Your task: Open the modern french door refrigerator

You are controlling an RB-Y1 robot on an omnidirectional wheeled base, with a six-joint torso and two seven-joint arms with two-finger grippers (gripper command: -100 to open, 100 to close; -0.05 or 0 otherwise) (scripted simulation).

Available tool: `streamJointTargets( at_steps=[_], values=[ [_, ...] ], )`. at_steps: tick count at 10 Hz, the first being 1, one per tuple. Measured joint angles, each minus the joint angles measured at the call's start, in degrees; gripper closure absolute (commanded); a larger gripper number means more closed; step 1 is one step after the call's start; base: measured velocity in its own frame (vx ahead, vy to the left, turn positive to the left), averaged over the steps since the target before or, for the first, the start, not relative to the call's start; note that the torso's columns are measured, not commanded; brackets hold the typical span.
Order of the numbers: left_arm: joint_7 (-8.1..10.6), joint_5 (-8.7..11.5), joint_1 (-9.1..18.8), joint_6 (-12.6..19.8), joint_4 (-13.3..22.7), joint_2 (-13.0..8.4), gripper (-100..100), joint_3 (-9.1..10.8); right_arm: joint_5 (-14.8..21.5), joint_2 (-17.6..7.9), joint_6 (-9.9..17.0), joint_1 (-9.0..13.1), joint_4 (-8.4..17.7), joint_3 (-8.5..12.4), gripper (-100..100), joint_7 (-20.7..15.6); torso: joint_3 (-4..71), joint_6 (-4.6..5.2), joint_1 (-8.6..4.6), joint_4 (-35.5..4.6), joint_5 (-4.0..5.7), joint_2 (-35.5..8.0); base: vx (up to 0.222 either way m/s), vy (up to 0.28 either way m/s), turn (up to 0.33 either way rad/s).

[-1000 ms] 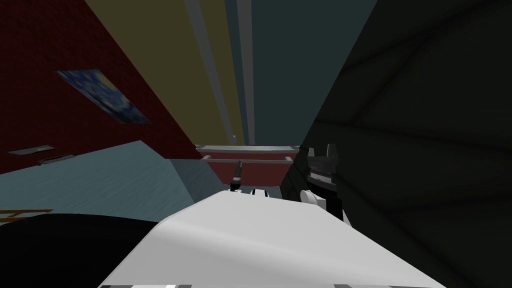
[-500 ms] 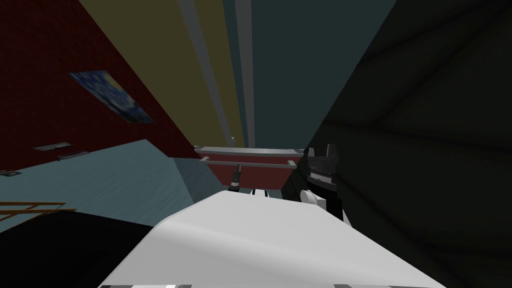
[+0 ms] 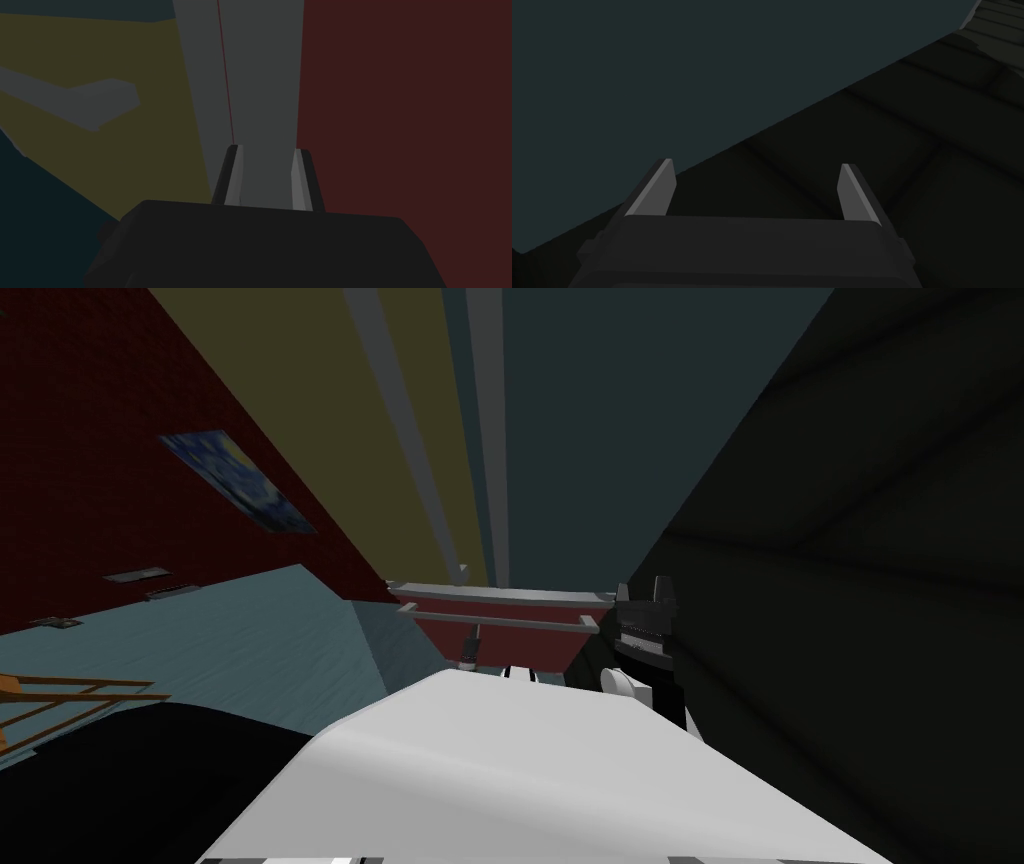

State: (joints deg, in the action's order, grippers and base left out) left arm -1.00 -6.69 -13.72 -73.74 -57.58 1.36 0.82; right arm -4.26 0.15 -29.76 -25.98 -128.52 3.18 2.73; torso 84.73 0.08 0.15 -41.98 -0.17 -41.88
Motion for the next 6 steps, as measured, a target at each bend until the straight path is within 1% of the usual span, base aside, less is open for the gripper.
streamJointTargets(
  at_steps=[2,3,4,6],
  values=[
    [0.35,-0.54,-3.06,0.10,-1.68,0.09,100,-1.07,0.00,0.00,0.00,0.00,0.00,0.00,0,0.00,-0.12,-0.01,-0.27,-0.36,0.23,-0.38,0.046,-0.007,0.018],
    [0.45,-0.56,-3.27,0.04,-1.77,0.06,-100,-1.11,0.00,0.00,0.00,0.01,0.00,0.00,0,0.00,-0.23,0.02,-0.22,-0.40,0.21,-0.50,0.000,0.000,0.000],
    [0.43,-0.61,-3.42,0.13,-1.99,-0.87,-100,-1.19,0.00,0.00,0.00,0.01,0.00,0.00,0,0.00,-0.22,-0.03,-0.11,-0.37,0.18,-0.48,-0.002,0.010,-0.002],
    [0.60,-0.56,-3.57,0.34,-2.31,-3.60,-100,-1.14,0.00,0.00,0.00,0.01,0.00,0.00,0,0.00,-0.16,-0.08,-0.08,-0.31,0.15,-0.41,-0.006,0.019,0.001]
  ],
)
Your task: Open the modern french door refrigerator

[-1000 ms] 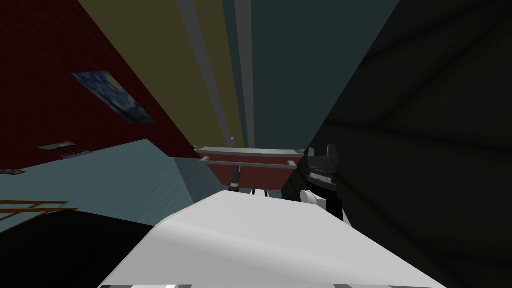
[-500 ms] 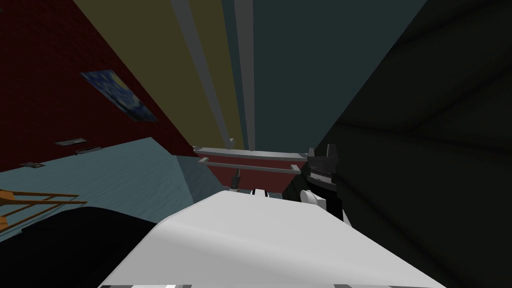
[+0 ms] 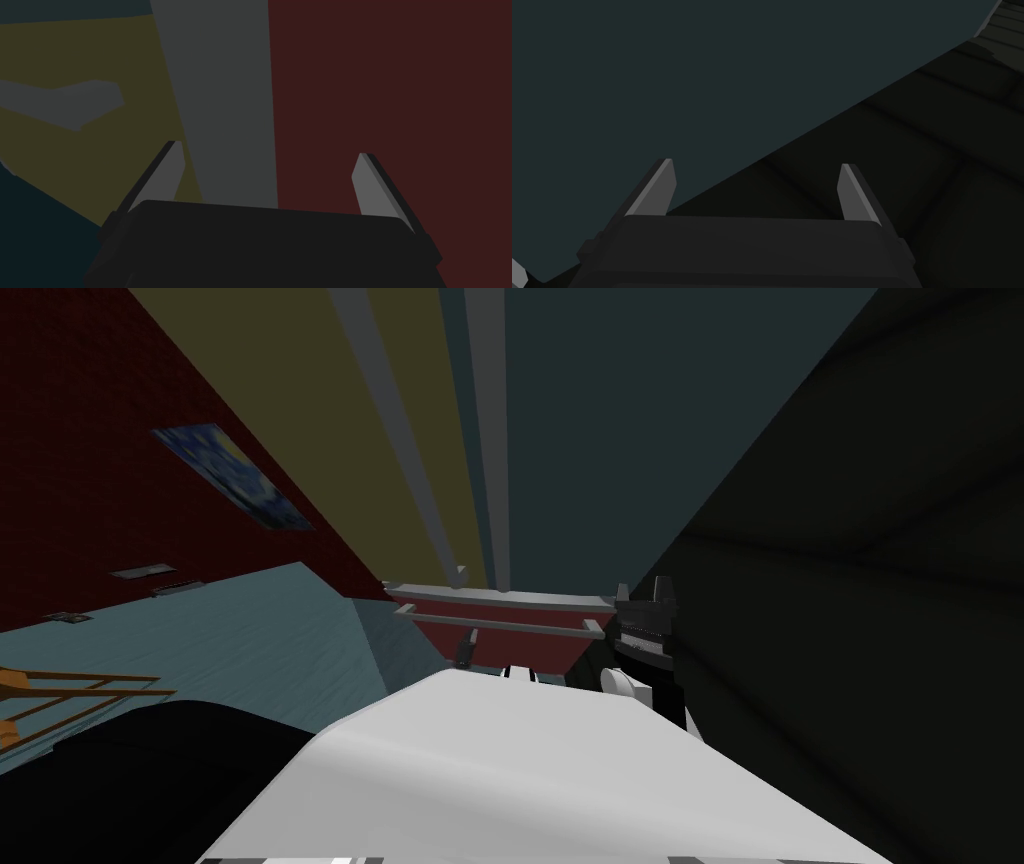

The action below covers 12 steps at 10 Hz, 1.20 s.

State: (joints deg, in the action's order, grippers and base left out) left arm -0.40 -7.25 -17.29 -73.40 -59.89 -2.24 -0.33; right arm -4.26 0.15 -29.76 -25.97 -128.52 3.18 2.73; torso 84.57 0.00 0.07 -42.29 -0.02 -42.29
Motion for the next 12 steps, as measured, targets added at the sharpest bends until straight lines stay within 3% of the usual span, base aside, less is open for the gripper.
streamJointTargets(
  at_steps=[4,6,8,12],
  values=[
    [0.12,0.12,0.79,0.66,0.21,-4.60,-100,0.15,0.00,0.00,0.00,0.00,0.00,0.00,0,0.00,0.00,0.00,-0.04,0.00,0.01,0.00,-0.014,0.051,0.006],
    [0.74,0.35,1.44,2.29,-0.96,-5.65,-100,0.39,0.00,-0.01,0.00,0.00,0.00,0.01,0,0.00,-0.04,0.00,0.18,-0.02,-0.05,-0.06,-0.044,0.166,0.010],
    [1.41,0.49,1.45,4.02,-3.07,-5.36,-100,0.51,0.00,-0.02,0.00,0.01,0.00,0.02,0,0.00,-0.06,-0.01,0.01,-0.02,-0.01,-0.10,-0.065,0.177,0.012],
    [1.98,0.70,2.55,5.08,-3.77,-1.14,-100,0.81,0.00,0.00,0.00,0.00,0.00,0.00,0,0.00,0.06,0.00,-0.33,0.03,0.10,0.10,-0.010,0.040,0.001]
  ],
)
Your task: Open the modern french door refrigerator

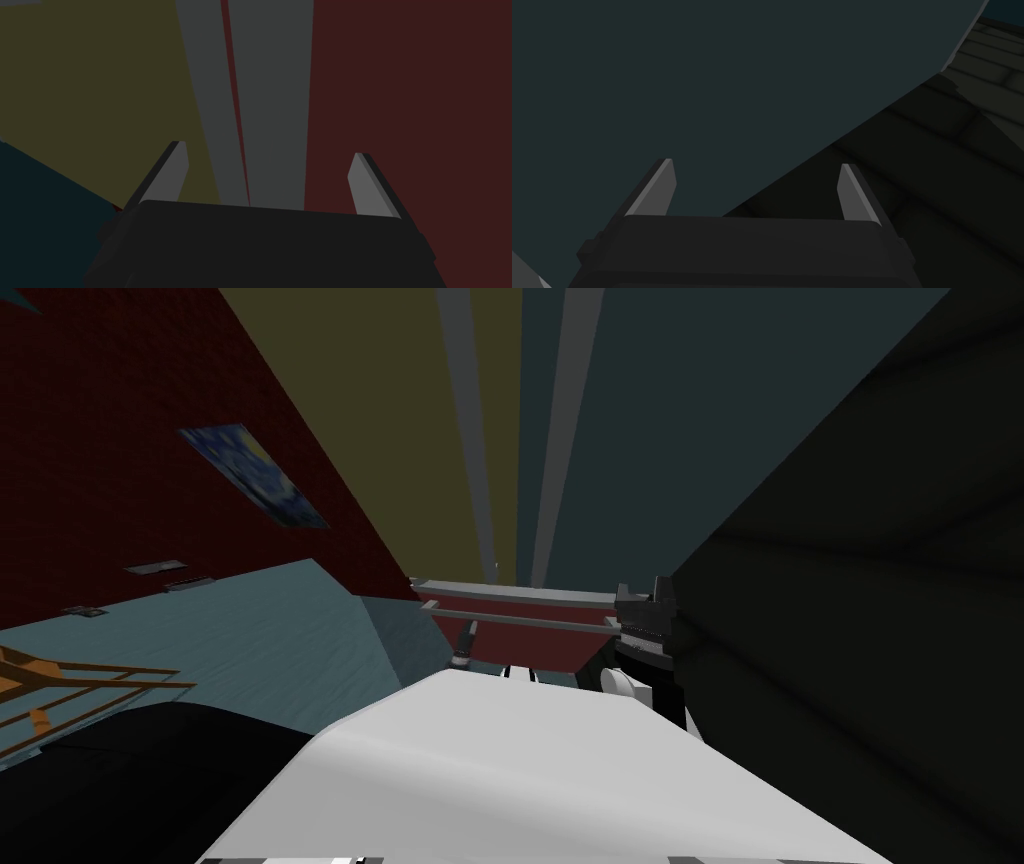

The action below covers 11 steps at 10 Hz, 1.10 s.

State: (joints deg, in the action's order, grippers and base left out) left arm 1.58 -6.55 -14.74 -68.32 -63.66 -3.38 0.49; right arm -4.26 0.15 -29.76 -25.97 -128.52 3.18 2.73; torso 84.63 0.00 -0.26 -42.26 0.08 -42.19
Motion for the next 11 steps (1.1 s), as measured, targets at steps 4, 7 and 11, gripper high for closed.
streamJointTargets(
  at_steps=[4,7,11],
  values=[
    [-0.60,0.40,0.98,0.72,0.02,2.66,-100,0.44,0.00,0.00,0.00,0.02,0.00,0.00,0,0.00,-0.14,0.03,0.36,-0.07,-0.10,-0.23,-0.036,0.021,-0.117],
    [-3.34,2.35,5.89,1.25,4.37,3.07,-100,2.82,0.00,-0.01,0.01,0.02,0.01,0.00,0,0.00,-0.12,0.01,0.28,-0.05,-0.09,-0.19,-0.107,0.056,-0.119],
    [-6.33,4.27,11.63,1.70,9.22,3.68,-100,5.17,0.00,-0.01,0.00,0.01,0.00,0.00,0,0.00,-0.03,0.01,0.24,-0.01,-0.07,-0.06,-0.091,0.043,-0.175]
  ],
)
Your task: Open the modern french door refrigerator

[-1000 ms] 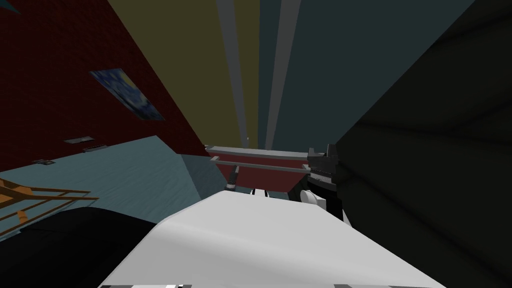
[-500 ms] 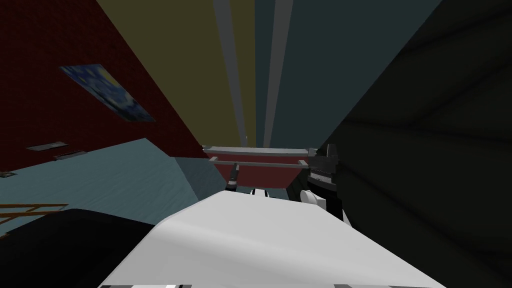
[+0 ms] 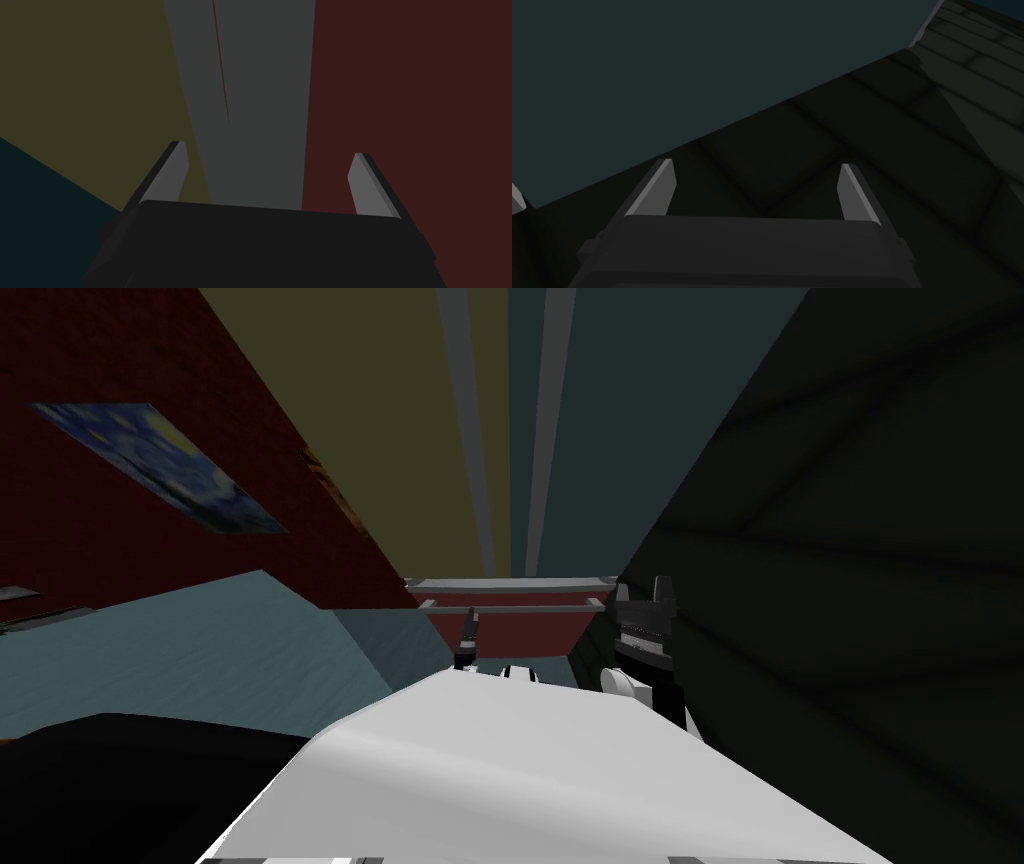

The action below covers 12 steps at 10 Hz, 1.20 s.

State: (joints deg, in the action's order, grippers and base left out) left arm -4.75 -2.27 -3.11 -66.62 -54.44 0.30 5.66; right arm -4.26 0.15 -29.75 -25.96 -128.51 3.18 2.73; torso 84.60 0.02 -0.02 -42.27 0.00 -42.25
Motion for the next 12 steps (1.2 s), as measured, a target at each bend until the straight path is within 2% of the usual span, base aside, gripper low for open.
streamJointTargets(
  at_steps=[4,9,10,12],
  values=[
    [-3.83,2.73,6.27,1.44,4.63,0.67,-100,3.26,0.00,0.00,0.00,0.01,0.00,0.00,0,0.00,-0.07,0.00,0.04,-0.03,-0.01,-0.12,-0.109,0.048,-0.166],
    [-7.59,5.00,12.88,2.13,9.81,1.56,-100,6.00,0.00,0.00,0.00,-0.01,0.00,0.01,0,0.00,-0.02,-0.04,0.03,-0.01,0.00,-0.01,-0.071,0.024,-0.102],
    [-7.70,5.03,12.98,2.06,9.93,1.58,100,6.03,0.00,0.00,0.00,-0.02,0.00,0.01,0,0.00,0.04,-0.04,0.01,0.02,0.00,0.09,0.052,-0.005,0.214],
    [-5.98,3.79,10.25,1.86,8.13,1.38,100,4.44,0.00,0.01,-0.01,-0.06,-0.01,0.01,0,0.00,0.11,-0.25,-0.16,-0.18,0.24,0.15,0.140,-0.065,0.198]
  ],
)
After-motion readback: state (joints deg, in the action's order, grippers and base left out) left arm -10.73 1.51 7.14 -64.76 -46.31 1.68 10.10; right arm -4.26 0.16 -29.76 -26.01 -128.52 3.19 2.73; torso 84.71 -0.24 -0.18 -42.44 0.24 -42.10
